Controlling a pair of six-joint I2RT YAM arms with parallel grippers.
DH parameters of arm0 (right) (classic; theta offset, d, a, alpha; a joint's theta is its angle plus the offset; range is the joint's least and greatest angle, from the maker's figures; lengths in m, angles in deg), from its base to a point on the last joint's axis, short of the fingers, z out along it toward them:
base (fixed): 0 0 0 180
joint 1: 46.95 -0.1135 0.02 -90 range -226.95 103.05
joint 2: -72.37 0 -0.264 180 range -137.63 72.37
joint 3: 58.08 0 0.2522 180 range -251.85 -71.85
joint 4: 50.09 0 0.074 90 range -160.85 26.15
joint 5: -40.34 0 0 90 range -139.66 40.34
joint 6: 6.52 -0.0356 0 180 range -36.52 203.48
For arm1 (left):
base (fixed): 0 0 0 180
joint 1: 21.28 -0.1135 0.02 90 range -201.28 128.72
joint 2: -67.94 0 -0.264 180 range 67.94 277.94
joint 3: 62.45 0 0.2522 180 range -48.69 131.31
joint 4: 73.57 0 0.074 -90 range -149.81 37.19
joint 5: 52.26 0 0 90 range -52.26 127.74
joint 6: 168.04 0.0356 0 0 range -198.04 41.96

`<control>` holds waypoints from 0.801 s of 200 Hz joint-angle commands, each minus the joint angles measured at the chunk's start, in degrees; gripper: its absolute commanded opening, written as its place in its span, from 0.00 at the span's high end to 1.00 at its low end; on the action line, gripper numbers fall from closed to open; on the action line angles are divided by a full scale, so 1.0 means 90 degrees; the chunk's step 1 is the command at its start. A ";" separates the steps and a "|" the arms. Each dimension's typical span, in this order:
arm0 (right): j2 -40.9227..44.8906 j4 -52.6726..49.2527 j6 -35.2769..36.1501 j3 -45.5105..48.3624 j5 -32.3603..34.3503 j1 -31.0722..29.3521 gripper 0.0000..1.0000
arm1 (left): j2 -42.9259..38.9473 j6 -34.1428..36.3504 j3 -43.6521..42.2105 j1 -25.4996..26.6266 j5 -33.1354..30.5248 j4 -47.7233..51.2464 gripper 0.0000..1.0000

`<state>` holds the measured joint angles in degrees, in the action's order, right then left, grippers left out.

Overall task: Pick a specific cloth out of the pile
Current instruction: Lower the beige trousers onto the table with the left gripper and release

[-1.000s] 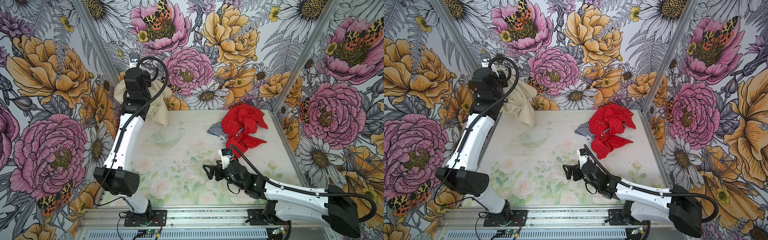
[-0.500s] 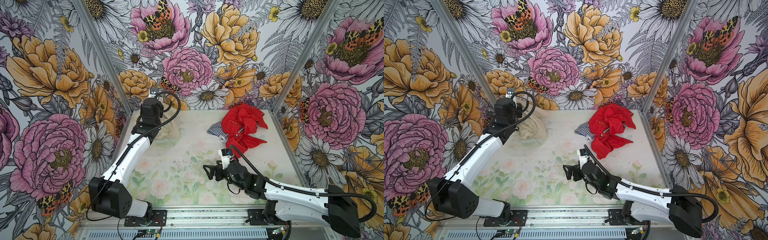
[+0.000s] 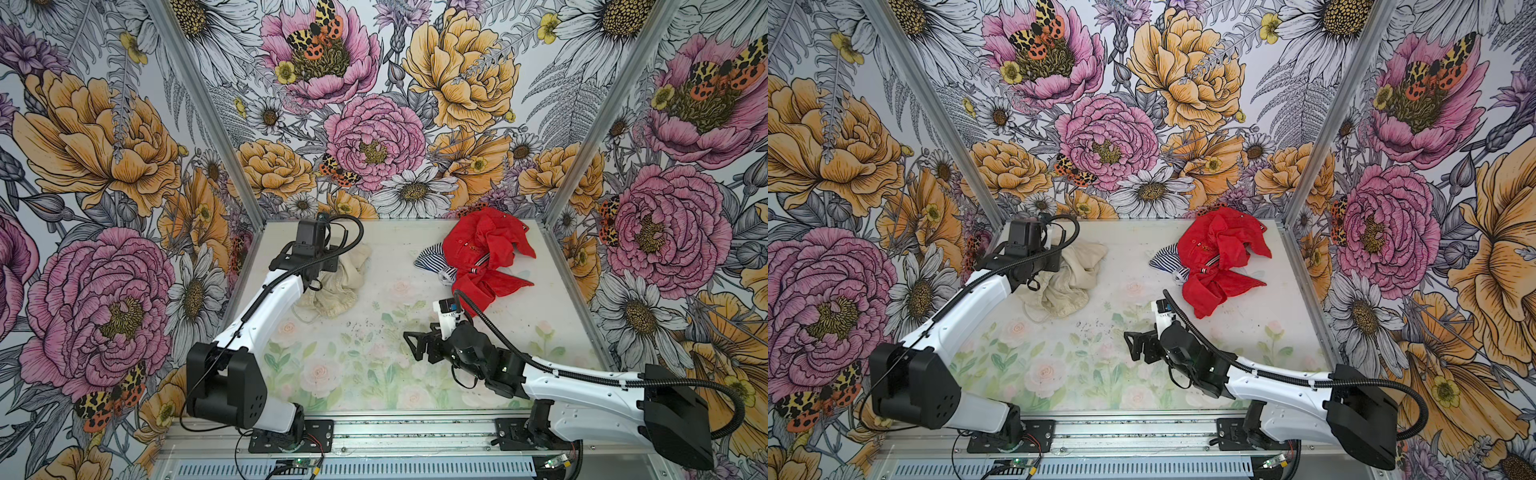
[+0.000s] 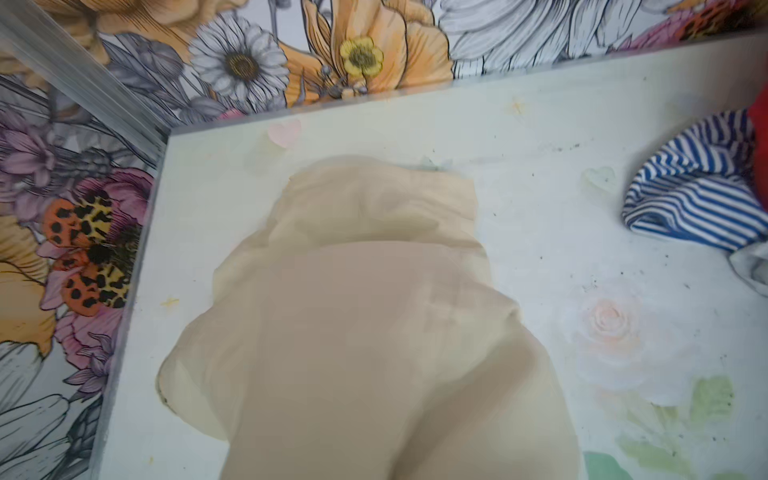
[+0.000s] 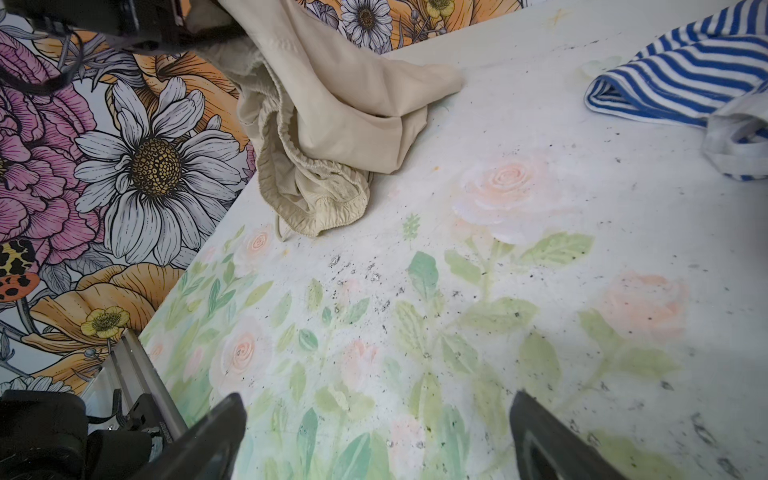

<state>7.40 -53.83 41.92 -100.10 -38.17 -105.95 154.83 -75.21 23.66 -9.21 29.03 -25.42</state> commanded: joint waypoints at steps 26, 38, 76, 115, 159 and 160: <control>-0.0104 0.0251 -0.0069 0.0009 -0.0007 0.0038 0.01 | 0.1238 -0.0390 0.0435 -0.0124 0.0419 0.1060 1.00; -0.0157 0.0266 -0.0063 -0.0004 -0.0014 0.0037 0.01 | 0.1512 -0.0411 0.0476 -0.0112 0.0111 0.1052 1.00; -0.0309 0.0324 -0.0102 -0.0046 -0.0051 0.0042 0.01 | 0.2188 -0.0446 0.0572 -0.0189 -0.0542 0.1057 1.00; -0.0315 0.0361 -0.0128 -0.0052 -0.0053 0.0047 0.01 | 0.0393 -0.0366 0.0165 -0.0195 -0.0149 0.0385 0.63; -0.0327 0.0342 -0.0052 -0.0129 -0.0059 0.0133 0.01 | -0.1134 -0.0227 -0.0307 -0.0126 0.0562 -0.0665 0.14; -0.0324 0.0342 -0.0051 -0.0135 -0.0062 0.0141 0.01 | -0.1117 -0.0237 -0.0277 -0.0114 0.0550 -0.0671 0.13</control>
<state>4.76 -51.92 41.27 -100.10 -38.56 -105.56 145.78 -77.74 21.13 -11.17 30.13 -24.72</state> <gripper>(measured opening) 0.992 0.823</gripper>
